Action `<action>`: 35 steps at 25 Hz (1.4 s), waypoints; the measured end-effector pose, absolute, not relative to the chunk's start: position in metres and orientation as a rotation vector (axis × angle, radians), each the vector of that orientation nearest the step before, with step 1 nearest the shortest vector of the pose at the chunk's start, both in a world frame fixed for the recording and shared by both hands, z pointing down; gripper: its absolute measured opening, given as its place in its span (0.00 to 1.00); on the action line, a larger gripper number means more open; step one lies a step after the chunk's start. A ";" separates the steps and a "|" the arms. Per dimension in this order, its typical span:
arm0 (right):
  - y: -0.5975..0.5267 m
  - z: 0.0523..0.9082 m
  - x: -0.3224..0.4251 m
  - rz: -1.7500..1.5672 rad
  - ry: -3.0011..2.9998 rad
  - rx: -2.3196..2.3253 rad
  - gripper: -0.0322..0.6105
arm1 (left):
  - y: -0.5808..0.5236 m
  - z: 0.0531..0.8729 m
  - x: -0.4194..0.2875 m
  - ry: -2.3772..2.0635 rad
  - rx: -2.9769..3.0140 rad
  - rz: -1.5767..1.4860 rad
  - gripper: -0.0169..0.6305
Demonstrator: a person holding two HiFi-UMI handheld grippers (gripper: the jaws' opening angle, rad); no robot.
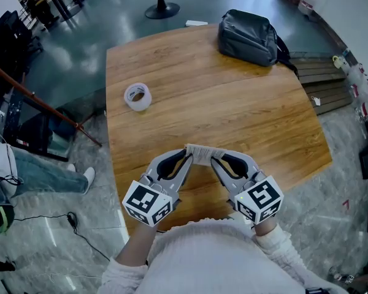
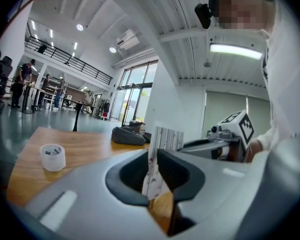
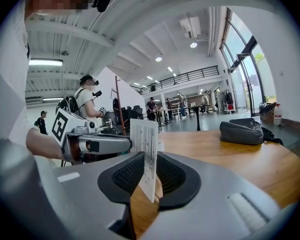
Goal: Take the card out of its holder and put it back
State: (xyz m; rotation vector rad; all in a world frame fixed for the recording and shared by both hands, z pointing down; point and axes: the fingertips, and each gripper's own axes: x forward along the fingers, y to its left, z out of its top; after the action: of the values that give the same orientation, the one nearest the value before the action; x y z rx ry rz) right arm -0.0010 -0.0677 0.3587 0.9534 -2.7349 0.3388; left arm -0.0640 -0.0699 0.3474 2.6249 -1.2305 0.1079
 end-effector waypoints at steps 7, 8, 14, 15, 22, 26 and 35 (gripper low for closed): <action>-0.085 0.363 -0.003 0.359 -2.731 0.969 0.16 | -0.089 0.351 -0.067 -1.225 2.627 0.110 0.11; -0.088 0.364 -0.003 0.364 -2.728 0.972 0.16 | -0.093 0.352 -0.067 -1.217 2.628 0.113 0.11; -0.113 0.373 -0.006 0.369 -2.721 0.994 0.15 | -0.122 0.361 -0.069 -1.202 2.643 0.103 0.11; -0.116 0.376 -0.006 0.373 -2.718 0.997 0.15 | -0.126 0.364 -0.069 -1.194 2.637 0.094 0.11; -0.131 0.396 -0.009 0.411 -2.691 0.998 0.14 | -0.143 0.386 -0.072 -1.145 2.578 0.062 0.11; -0.133 0.407 -0.009 0.438 -2.675 0.987 0.15 | -0.144 0.397 -0.072 -1.123 2.562 0.086 0.11; -0.135 0.420 -0.008 0.482 -2.657 0.978 0.15 | -0.144 0.410 -0.071 -1.083 2.546 0.134 0.11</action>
State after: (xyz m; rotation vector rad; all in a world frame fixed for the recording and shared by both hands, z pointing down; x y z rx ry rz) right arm -0.0083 -0.1348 0.4204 0.9777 -2.6571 0.4819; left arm -0.0713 -0.1443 0.4104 2.5464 -1.0826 0.1337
